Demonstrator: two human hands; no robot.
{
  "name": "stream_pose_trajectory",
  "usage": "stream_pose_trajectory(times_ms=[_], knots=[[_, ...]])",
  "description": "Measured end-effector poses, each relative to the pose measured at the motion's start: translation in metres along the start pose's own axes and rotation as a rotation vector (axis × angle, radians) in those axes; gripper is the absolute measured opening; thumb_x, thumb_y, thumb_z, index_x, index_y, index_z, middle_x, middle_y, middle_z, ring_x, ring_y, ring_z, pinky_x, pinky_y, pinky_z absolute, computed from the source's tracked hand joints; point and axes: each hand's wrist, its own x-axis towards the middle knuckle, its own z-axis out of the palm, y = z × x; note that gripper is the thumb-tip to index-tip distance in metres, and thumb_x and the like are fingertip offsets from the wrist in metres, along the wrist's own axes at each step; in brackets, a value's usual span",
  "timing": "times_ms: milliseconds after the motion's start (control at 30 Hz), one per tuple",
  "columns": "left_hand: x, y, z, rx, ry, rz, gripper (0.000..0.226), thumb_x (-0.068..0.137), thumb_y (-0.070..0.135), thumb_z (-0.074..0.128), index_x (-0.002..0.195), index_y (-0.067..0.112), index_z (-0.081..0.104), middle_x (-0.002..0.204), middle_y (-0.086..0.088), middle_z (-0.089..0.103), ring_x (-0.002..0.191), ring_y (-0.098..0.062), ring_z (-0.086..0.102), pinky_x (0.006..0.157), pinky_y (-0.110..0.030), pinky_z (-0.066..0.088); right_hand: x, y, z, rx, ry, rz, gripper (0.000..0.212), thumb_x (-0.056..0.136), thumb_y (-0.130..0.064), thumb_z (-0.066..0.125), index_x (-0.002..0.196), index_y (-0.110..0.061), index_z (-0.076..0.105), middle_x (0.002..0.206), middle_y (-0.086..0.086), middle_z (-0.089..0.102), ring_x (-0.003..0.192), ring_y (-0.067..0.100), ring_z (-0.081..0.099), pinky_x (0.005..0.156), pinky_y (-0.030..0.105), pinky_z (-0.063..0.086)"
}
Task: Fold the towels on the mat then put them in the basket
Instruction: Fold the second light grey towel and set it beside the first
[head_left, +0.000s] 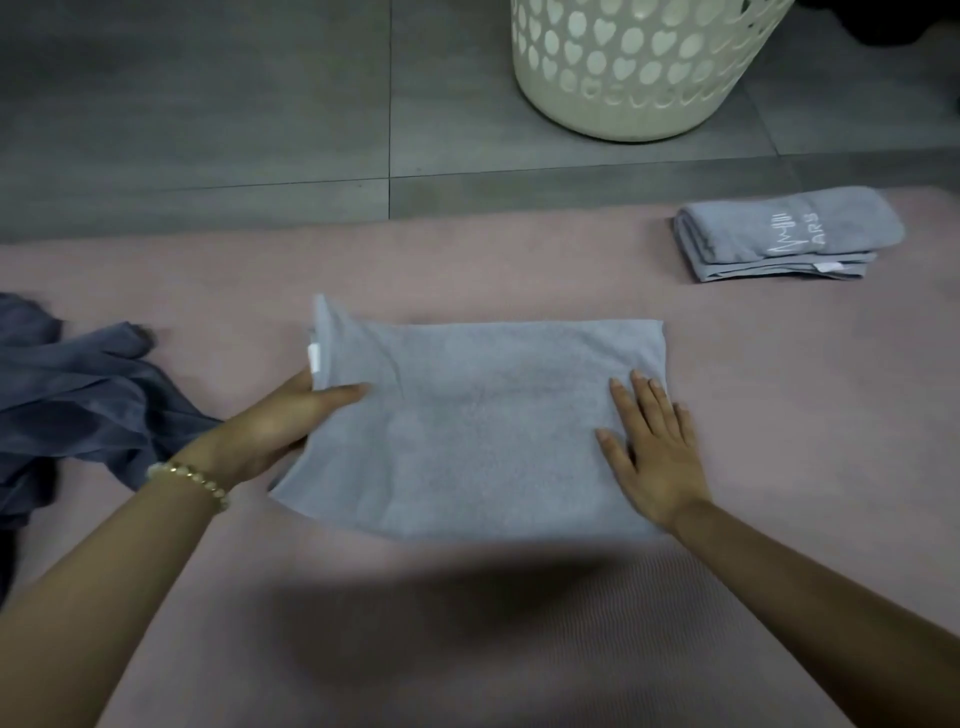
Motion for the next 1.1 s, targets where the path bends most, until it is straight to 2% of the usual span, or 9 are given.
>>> stream_pose_trajectory(times_ms=[100, 200, 333, 400, 467, 567, 733, 933, 1100], knots=[[-0.003, 0.035, 0.055, -0.092, -0.089, 0.067, 0.026, 0.092, 0.020, 0.054, 0.118, 0.021, 0.056, 0.102, -0.001, 0.070, 0.084, -0.012, 0.068, 0.072, -0.025, 0.056, 0.007, -0.001, -0.012, 0.214, 0.087, 0.006, 0.068, 0.091, -0.060, 0.019, 0.146, -0.022, 0.034, 0.156, -0.005, 0.021, 0.145, 0.013, 0.017, 0.117, 0.031, 0.010], [0.004, 0.049, 0.105, -0.195, -0.259, 0.034, 0.028, 0.094, 0.025, 0.049, 0.122, 0.020, 0.053, 0.098, -0.006, 0.068, 0.087, -0.022, 0.067, 0.077, -0.031, 0.057, 0.009, -0.011, -0.030, 0.591, 0.308, 0.104, 0.063, 0.095, -0.057, 0.026, 0.100, -0.013, 0.070, 0.102, 0.006, 0.070, 0.097, 0.023, 0.065, 0.090, 0.035, 0.048], [0.028, 0.014, 0.132, 0.299, 0.033, 0.336, 0.037, 0.098, 0.028, 0.046, 0.132, 0.013, 0.048, 0.111, 0.000, 0.060, 0.103, -0.020, 0.057, 0.087, -0.011, 0.044, 0.016, -0.027, -0.043, 1.231, -0.111, 0.592, 0.061, 0.098, -0.055, 0.025, 0.088, -0.014, 0.070, 0.094, 0.016, 0.070, 0.092, 0.034, 0.066, 0.078, 0.033, 0.056], [0.039, -0.018, 0.132, 0.757, 0.082, 0.504, 0.068, 0.092, 0.059, 0.032, 0.141, 0.013, 0.040, 0.142, -0.002, 0.045, 0.133, -0.018, 0.037, 0.108, -0.012, 0.020, 0.022, -0.031, -0.041, 1.175, -0.165, 0.647, 0.063, 0.090, -0.065, 0.035, 0.090, -0.014, 0.071, 0.099, 0.021, 0.069, 0.094, 0.038, 0.065, 0.085, 0.041, 0.055], [0.047, -0.046, 0.135, 0.977, 0.039, 0.527, 0.093, 0.081, 0.076, 0.000, 0.149, 0.018, 0.022, 0.157, 0.001, 0.019, 0.145, -0.013, 0.009, 0.115, -0.017, -0.001, 0.025, -0.036, -0.037, 1.029, -0.068, 0.588, 0.050, 0.086, -0.060, 0.052, 0.068, -0.015, 0.062, 0.068, 0.008, 0.061, 0.064, 0.022, 0.058, 0.061, 0.029, 0.048], [0.049, -0.059, 0.144, 1.132, 0.114, 0.559, 0.089, 0.074, 0.075, -0.018, 0.148, 0.028, -0.003, 0.155, 0.010, -0.008, 0.141, -0.007, -0.016, 0.111, -0.018, -0.019, 0.021, -0.047, -0.025, 0.879, 0.090, 0.431, 0.036, 0.090, -0.038, 0.059, 0.066, -0.015, 0.047, 0.058, -0.002, 0.046, 0.052, 0.010, 0.043, 0.053, 0.024, 0.030], [0.066, -0.047, 0.153, 1.154, 0.194, 0.604, 0.079, 0.087, 0.067, -0.003, 0.150, 0.020, 0.009, 0.157, 0.003, 0.009, 0.144, -0.012, -0.001, 0.115, -0.023, -0.012, -0.007, -0.033, -0.023, 0.817, 0.385, 0.304, 0.020, 0.095, -0.029, 0.053, 0.087, -0.011, 0.050, 0.059, -0.006, 0.048, 0.053, 0.010, 0.045, 0.054, 0.031, 0.034], [0.121, -0.010, 0.168, 1.300, 0.105, 0.586, 0.097, 0.072, 0.075, -0.013, 0.151, 0.021, 0.003, 0.160, -0.001, 0.003, 0.146, -0.015, -0.005, 0.108, -0.021, -0.022, -0.011, 0.014, -0.020, 0.787, 0.314, 0.365, 0.019, 0.092, -0.036, 0.057, 0.086, -0.018, 0.058, 0.067, 0.001, 0.063, 0.062, 0.020, 0.058, 0.061, 0.036, 0.046], [0.154, 0.035, 0.169, 1.316, 0.039, 0.479, 0.085, 0.081, 0.075, 0.034, 0.143, 0.016, 0.032, 0.137, -0.010, 0.041, 0.127, -0.027, 0.035, 0.105, -0.032, 0.020, -0.006, 0.017, -0.014, 0.873, 0.298, 0.494, 0.030, 0.086, -0.041, 0.063, 0.078, -0.013, 0.061, 0.064, 0.002, 0.061, 0.056, 0.014, 0.053, 0.056, 0.029, 0.044]])
